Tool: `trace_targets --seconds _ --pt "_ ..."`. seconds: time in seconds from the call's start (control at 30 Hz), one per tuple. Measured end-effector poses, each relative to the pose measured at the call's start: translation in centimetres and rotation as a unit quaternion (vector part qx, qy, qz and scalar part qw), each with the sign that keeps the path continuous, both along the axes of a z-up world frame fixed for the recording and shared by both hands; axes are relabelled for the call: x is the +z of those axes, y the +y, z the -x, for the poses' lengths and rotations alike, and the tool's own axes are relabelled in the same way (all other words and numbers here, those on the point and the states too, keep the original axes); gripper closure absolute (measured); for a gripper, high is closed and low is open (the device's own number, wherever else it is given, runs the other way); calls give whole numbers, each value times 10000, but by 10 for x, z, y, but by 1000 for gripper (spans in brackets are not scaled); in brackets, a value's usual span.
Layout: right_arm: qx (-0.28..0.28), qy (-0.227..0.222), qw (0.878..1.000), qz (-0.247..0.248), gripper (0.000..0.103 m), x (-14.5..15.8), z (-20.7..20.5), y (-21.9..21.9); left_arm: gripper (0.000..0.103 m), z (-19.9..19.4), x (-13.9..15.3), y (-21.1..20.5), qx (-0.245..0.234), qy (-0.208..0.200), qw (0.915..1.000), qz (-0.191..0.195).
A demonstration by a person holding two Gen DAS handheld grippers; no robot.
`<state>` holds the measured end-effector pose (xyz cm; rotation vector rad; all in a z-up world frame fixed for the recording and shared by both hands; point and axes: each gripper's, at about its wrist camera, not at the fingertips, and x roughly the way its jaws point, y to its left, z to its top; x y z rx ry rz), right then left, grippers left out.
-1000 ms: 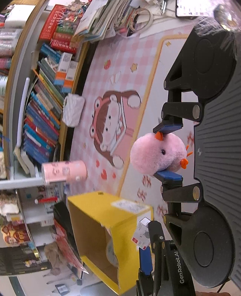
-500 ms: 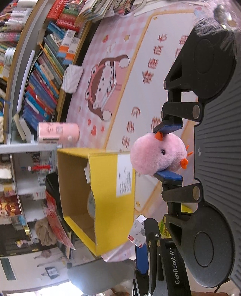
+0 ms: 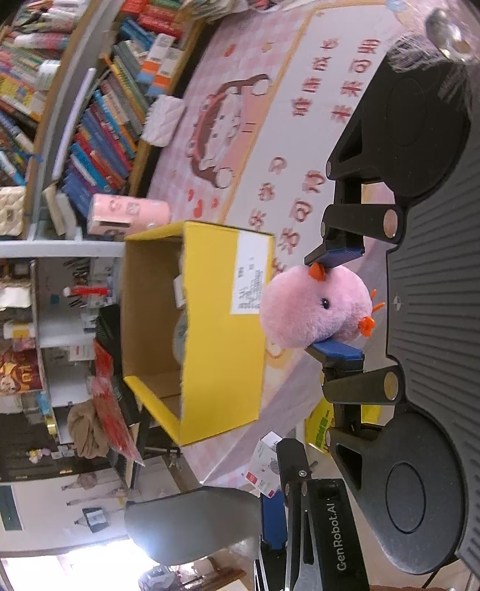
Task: Organize objects
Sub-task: 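Carry the pink chick and white box with both tools over the yellow box, then lower the chick and white box into the yellow box and open both tools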
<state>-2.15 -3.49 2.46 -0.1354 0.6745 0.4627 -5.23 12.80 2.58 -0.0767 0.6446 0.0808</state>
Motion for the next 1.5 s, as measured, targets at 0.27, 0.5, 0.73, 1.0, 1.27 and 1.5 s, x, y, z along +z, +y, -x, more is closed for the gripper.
trace_targets --seconds 0.27,0.5,0.73,1.0,1.27,1.5 --pt "-29 -654 9976 -205 64 41 -31 2 51 -31 29 7 133 -601 9981 -96" --pt "-19 -978 9937 -541 64 65 -79 4 51 -70 33 9 352 -681 9967 -249" --pt "251 -1000 9933 -526 64 63 -127 9 51 -108 22 2 510 -504 9969 -330" --pt "545 -861 9938 -449 64 47 -175 16 51 -143 5 -5 580 -161 9967 -551" --pt "853 -635 9940 -258 64 26 -207 28 51 -168 -13 -15 579 197 9955 -722" --pt "955 -472 9941 -187 64 14 -227 30 51 -182 -19 -20 625 318 9939 -851"
